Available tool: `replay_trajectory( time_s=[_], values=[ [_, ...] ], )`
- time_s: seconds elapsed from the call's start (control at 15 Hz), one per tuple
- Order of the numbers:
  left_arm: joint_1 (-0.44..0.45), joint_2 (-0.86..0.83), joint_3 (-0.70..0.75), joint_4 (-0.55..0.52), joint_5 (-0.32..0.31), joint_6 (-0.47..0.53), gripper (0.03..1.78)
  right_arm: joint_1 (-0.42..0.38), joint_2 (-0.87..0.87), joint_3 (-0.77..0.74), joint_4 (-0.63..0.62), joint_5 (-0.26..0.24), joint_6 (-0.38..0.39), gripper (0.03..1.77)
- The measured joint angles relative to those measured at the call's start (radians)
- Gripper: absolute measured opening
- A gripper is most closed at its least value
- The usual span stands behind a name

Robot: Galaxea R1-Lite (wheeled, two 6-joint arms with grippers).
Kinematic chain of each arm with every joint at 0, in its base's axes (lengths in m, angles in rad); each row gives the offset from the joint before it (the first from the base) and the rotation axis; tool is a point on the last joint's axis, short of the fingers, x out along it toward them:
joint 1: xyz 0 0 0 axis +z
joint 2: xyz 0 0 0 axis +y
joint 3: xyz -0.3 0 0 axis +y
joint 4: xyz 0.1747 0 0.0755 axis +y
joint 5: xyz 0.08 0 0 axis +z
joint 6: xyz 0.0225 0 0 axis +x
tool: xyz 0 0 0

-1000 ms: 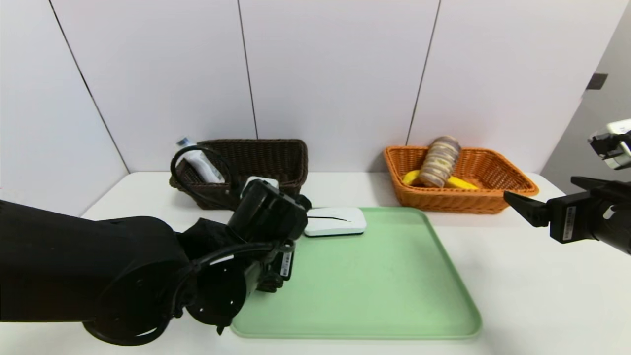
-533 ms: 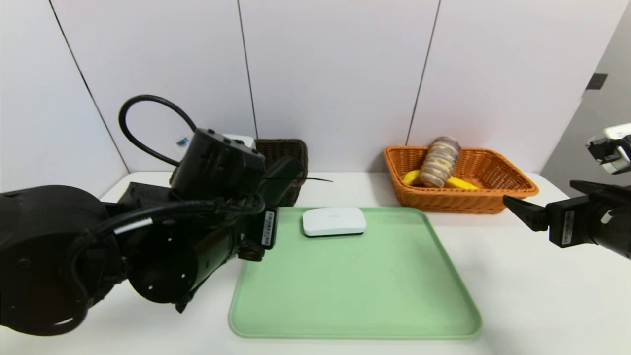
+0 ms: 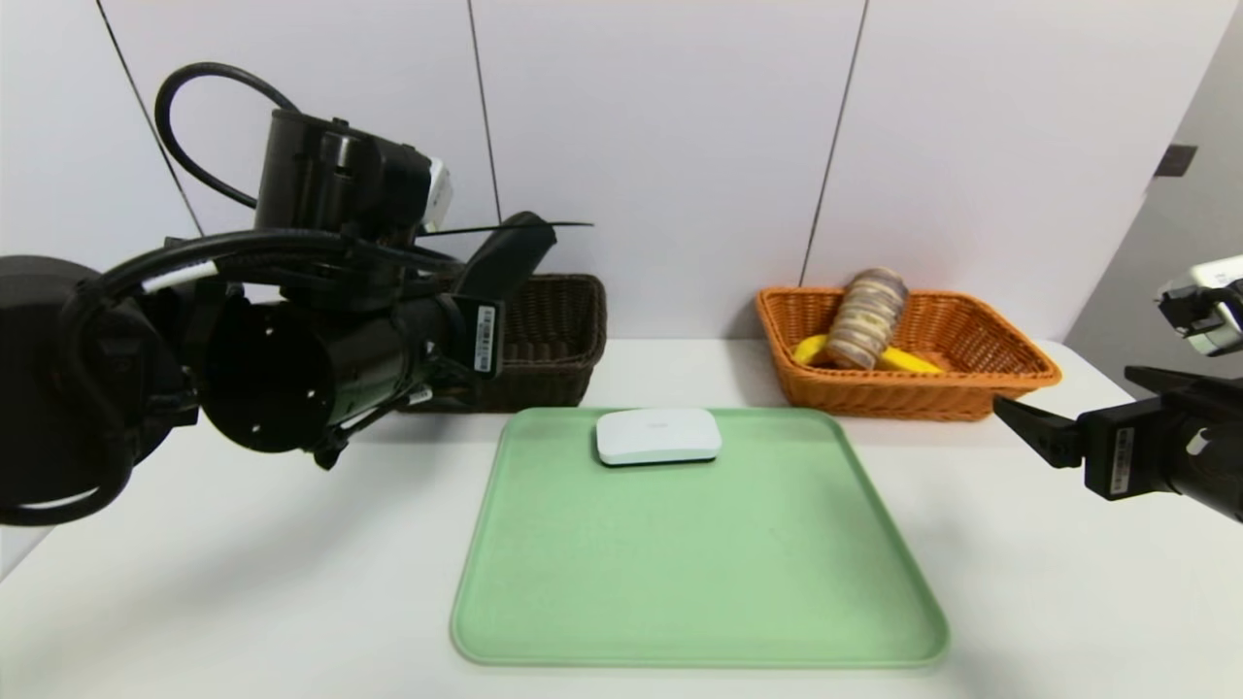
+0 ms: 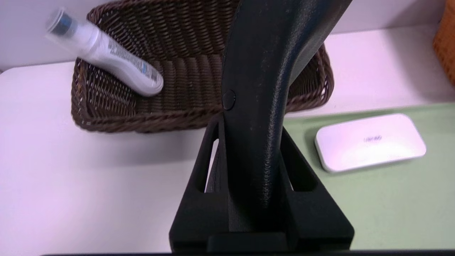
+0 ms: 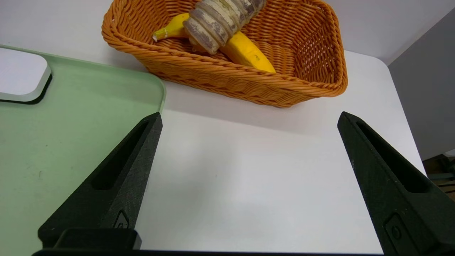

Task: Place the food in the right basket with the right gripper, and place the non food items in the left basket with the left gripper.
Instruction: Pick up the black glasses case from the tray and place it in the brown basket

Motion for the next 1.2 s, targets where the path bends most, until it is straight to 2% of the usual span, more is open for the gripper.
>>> replay_trajectory(
  time_s=[0.13,0.27,0.67,1.2],
  values=[
    [0.042,0.051,-0.060,-0.008,-0.045,0.002,0.37,0.000,-0.002,0.001,-0.001,0.000,0.000,1.71],
    [0.075,0.110,-0.121,-0.027,-0.056,0.013,0.36,0.000,-0.002,-0.002,-0.001,0.000,0.000,1.71],
    [0.200,0.300,-0.244,-0.183,-0.096,0.137,0.36,0.000,-0.010,0.005,0.000,-0.001,0.000,1.71],
    [0.286,0.466,-0.323,-0.224,-0.102,0.171,0.34,0.000,-0.014,0.012,0.000,0.000,0.000,1.71]
  ],
)
